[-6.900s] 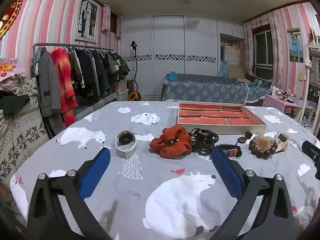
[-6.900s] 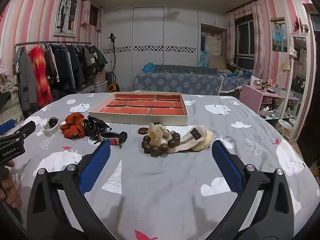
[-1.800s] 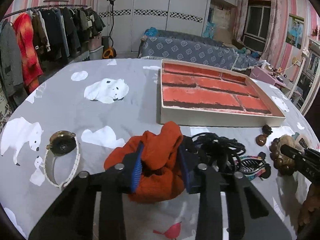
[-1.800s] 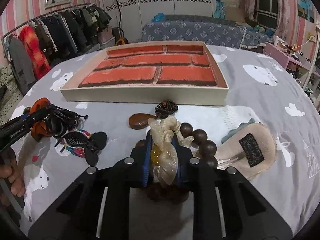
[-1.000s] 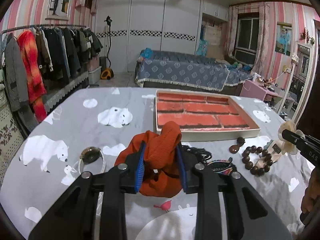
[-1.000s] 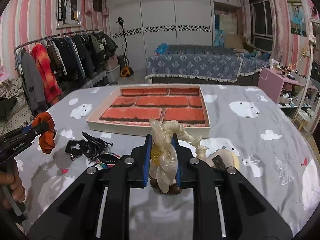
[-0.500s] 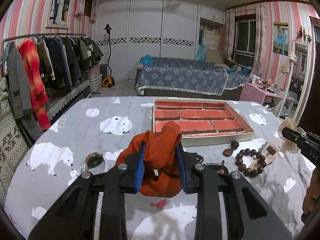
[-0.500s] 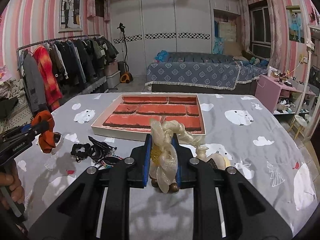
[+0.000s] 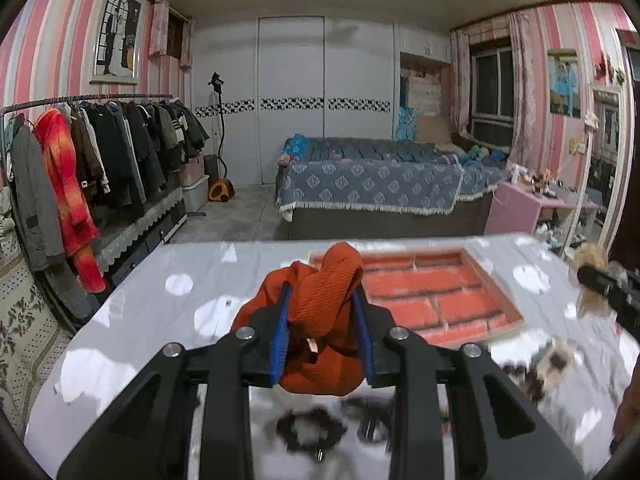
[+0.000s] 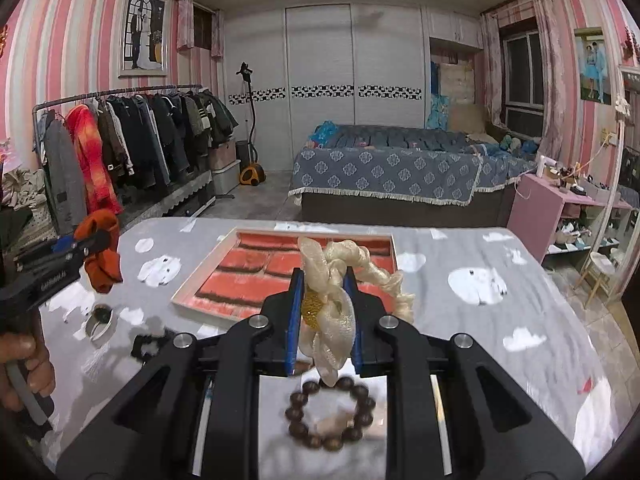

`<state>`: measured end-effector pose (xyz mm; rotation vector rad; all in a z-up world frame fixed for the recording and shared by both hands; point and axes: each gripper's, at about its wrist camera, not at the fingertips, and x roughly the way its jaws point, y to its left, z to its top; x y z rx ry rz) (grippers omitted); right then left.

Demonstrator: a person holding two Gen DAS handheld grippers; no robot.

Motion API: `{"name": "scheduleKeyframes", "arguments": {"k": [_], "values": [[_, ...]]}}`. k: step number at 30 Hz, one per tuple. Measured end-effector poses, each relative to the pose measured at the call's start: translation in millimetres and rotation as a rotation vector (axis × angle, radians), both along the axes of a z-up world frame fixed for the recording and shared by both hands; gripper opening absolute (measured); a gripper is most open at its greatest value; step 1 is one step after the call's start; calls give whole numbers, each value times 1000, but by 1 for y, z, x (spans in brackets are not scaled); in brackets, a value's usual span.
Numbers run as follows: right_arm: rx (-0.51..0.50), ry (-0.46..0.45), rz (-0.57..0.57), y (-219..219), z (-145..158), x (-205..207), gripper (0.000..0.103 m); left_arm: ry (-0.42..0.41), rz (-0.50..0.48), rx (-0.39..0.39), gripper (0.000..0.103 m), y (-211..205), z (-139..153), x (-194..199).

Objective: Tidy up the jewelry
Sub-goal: 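Carry both items into the brick tray and open both tools to release them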

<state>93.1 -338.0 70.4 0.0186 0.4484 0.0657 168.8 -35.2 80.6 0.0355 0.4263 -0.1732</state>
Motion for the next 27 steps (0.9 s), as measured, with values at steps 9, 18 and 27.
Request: {"name": "scheduleKeyframes", "arguments": {"k": [9,18,27], "values": [[-26,31,8,2,-7,75,20,31,9,3,29,-30,-8,71],[-25,130,-21,-7,-42,148,20,174,20,7,30,-48,-64,132],[6,292,-60,-22,-104,193,20,286,30,17,32,-48,-109,167]]}}
